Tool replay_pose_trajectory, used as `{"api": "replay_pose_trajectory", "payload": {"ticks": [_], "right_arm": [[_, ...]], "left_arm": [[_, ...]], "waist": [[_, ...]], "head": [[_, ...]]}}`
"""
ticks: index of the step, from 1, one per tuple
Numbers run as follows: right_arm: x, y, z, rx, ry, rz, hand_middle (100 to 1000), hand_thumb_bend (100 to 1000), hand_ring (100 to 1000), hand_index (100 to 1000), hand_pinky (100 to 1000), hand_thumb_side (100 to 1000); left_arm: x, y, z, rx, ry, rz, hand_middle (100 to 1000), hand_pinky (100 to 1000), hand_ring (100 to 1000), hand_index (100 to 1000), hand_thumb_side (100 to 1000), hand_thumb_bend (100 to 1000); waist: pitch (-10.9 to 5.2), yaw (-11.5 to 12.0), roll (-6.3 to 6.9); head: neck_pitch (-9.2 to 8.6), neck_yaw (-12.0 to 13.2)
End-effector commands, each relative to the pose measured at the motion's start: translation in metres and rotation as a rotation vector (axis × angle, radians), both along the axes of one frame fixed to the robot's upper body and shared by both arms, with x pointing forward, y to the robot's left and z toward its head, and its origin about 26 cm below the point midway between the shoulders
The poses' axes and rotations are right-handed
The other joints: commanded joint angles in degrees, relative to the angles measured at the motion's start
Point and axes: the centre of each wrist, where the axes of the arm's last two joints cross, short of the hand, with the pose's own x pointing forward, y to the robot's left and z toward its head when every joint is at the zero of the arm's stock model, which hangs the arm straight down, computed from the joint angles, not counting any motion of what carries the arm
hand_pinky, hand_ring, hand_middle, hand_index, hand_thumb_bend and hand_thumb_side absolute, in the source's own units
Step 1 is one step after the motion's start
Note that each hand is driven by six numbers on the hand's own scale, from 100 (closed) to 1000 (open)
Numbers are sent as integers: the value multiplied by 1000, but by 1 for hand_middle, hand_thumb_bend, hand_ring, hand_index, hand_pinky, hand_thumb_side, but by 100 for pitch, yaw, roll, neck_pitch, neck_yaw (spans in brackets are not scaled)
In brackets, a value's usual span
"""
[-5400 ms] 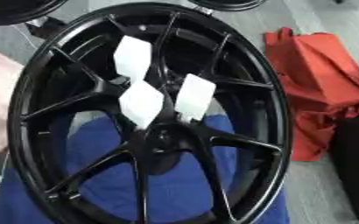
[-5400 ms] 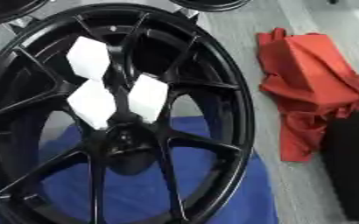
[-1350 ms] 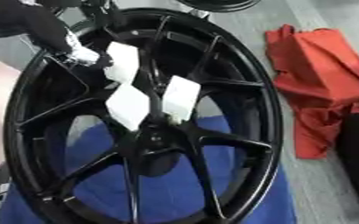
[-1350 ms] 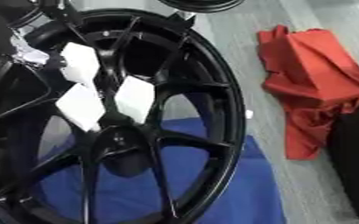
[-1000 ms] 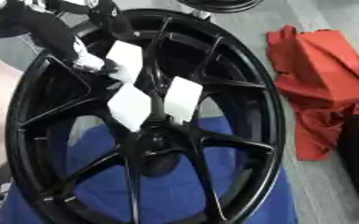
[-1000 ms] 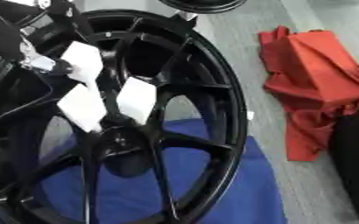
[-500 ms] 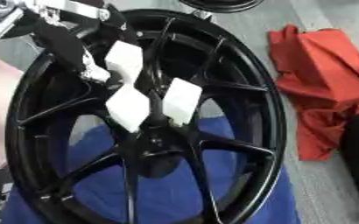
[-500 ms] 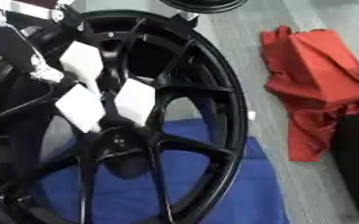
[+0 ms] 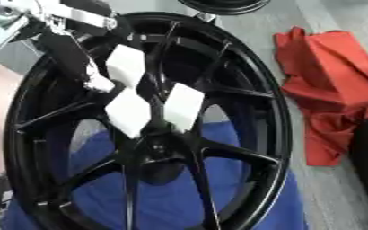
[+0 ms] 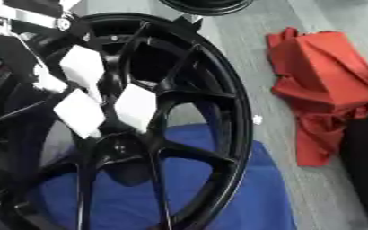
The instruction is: Pull the pin out of the wheel hub.
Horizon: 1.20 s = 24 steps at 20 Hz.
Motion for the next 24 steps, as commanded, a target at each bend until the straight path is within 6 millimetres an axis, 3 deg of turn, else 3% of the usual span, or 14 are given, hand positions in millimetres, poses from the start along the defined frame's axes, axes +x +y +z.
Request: {"api": "replay_pose_trajectory", "payload": {"ticks": [1,7,12,18,24], "right_arm": [[-4,-5,13,-6,-40,-24,511,100,489,604,629,346],[-3,-7,10,8,-32,-28,508,100,486,601,627,355],[-3,-9,9,18,-29,-34,506,100,484,599,624,363],[-2,-11,7,30,-31,-41,505,100,482,598,622,368],[-2,-11,6,39,-33,-41,504,100,480,597,621,378]], "left_arm": [[-6,-4,10,19,-47,-32,753,895,820,835,374,360],[-10,-6,17,36,-96,-58,753,891,818,823,317,385],[-13,-8,21,41,-116,-72,751,899,817,820,249,354],[-16,-13,23,31,-109,-83,728,902,808,800,260,321],[-17,-17,23,40,-115,-85,644,889,779,741,218,317]], "waist": [[-126,-8,-24],[-121,7,-36],[-118,30,-36],[-122,36,-44],[-115,41,-47]], "head": [[-58,31],[-58,54],[-56,65],[-64,80],[-84,89]]}}
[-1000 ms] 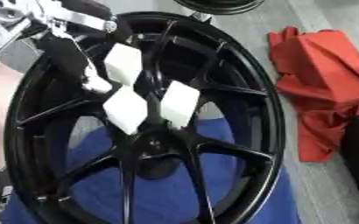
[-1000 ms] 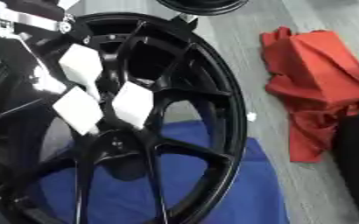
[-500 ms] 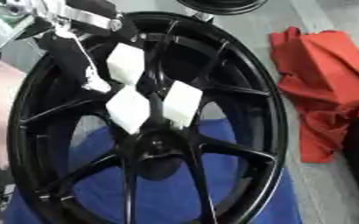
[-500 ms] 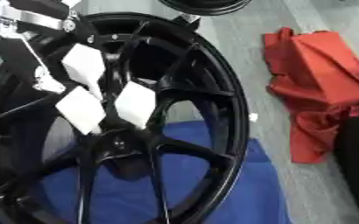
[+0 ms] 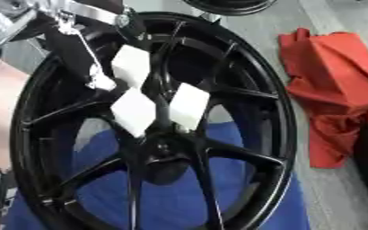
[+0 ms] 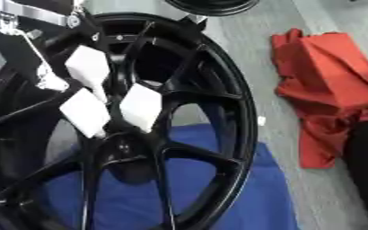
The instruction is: Pull the pin out of the wheel hub.
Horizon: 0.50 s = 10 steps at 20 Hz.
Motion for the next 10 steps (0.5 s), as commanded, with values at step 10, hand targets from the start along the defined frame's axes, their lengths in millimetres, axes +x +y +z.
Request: {"api": "replay_pose_trajectory", "payload": {"ticks": [10], "right_arm": [[-4,-7,10,19,-38,-28,501,100,476,595,617,392]], "left_arm": [[-7,-5,14,-17,-22,4,428,822,597,593,100,100]], "waist": [[-96,6,-31]], "head": [[-87,37]]}}
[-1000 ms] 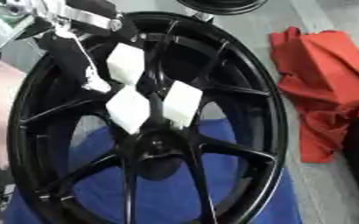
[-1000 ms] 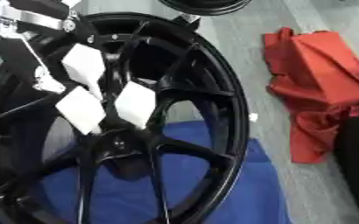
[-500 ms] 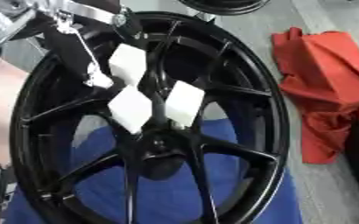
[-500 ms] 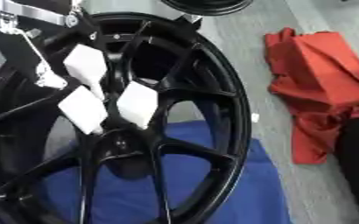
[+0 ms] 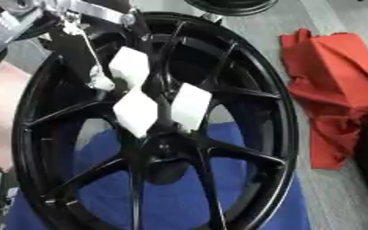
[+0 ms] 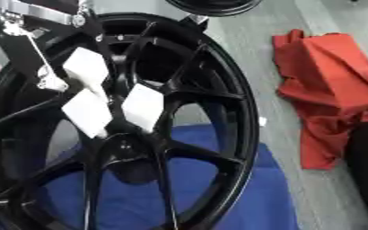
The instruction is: Pull the pin out of the wheel hub.
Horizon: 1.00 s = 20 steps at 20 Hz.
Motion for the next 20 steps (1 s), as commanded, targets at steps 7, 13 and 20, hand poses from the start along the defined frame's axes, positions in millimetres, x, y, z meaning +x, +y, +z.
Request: {"api": "replay_pose_trajectory", "payload": {"ticks": [7,13,20], "right_arm": [[-5,-6,12,3,-38,-22,501,100,475,594,616,394],[-6,-7,13,3,-44,-26,501,100,474,593,615,394],[-9,-11,11,-3,-47,-45,500,100,473,593,614,392]], "left_arm": [[-15,-3,24,-51,-34,7,324,767,517,460,100,100],[-27,8,47,-96,-116,20,273,749,478,394,100,233],[-50,74,103,-282,-293,209,267,746,488,396,100,262]], "waist": [[-122,14,-29],[-164,26,-34],[-212,139,-43]], "head": [[-66,32],[-48,20],[-17,-67]]}}
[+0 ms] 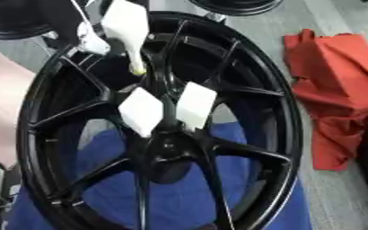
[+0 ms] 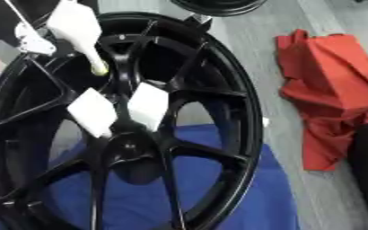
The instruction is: Pull the pin out of the wheel hub.
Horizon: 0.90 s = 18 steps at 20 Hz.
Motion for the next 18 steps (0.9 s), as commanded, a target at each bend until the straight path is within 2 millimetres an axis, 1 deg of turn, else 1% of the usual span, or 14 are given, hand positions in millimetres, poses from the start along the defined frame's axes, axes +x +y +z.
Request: {"api": "replay_pose_trajectory", "payload": {"ticks": [1,3,5,6,7,9,10,12,13,15,16,17,18], "right_arm": [[-8,-8,15,-23,-41,-32,500,100,472,593,614,391],[-10,-10,15,-23,-45,-43,500,100,472,593,614,391],[-11,-11,16,-22,-51,-50,500,100,472,592,613,391],[-12,-12,16,-22,-55,-52,499,100,472,592,613,392],[-12,-12,17,-21,-59,-53,499,100,471,592,613,392],[-13,-12,17,-19,-63,-53,499,100,471,592,613,394],[-13,-11,17,-18,-63,-52,499,100,471,591,612,395],[-12,-11,17,-16,-62,-50,499,100,471,591,613,395],[-12,-11,17,-16,-62,-48,499,100,470,591,613,394],[-12,-11,17,-14,-61,-49,499,100,470,591,613,393],[-12,-11,17,-13,-62,-49,499,100,470,591,613,393],[-12,-11,16,-13,-62,-49,498,100,470,591,613,394],[-12,-11,16,-12,-62,-48,498,100,470,591,613,393]], "left_arm": [[-16,52,33,-116,-116,161,270,747,492,401,100,251],[-15,86,37,-194,-147,268,269,746,487,409,100,182],[-15,116,35,-262,-156,347,288,751,496,444,100,116],[-16,128,32,-283,-155,379,303,755,505,455,100,129],[-16,139,29,-298,-152,412,331,760,522,485,100,134],[-15,156,21,-313,-133,459,468,797,615,622,100,151],[-14,162,18,-315,-118,472,572,825,684,715,100,157],[-12,174,10,-312,-83,499,767,880,809,823,100,174],[-11,179,8,-310,-71,518,839,905,867,884,400,262],[-10,189,3,-317,-68,556,892,924,906,930,747,351],[-9,193,1,-323,-69,575,907,923,914,940,862,341],[-9,197,0,-335,-74,595,914,922,913,944,950,342],[-8,200,-1,-351,-83,611,916,921,911,944,980,337]], "waist": [[-187,46,-22],[-187,95,-20],[-181,131,-21],[-177,146,-22],[-173,162,-22],[-165,188,-30],[-161,198,-38],[-157,212,-56],[-157,216,-66],[-159,222,-84],[-161,224,-90],[-164,226,-96],[-168,226,-101]], "head": [[-21,-78],[-24,-120],[-26,-152],[-26,-162],[-24,-165],[-29,-161],[-35,-160],[-48,-160],[-51,-161],[-48,-161],[-51,-162],[-53,-167],[-53,-170]]}}
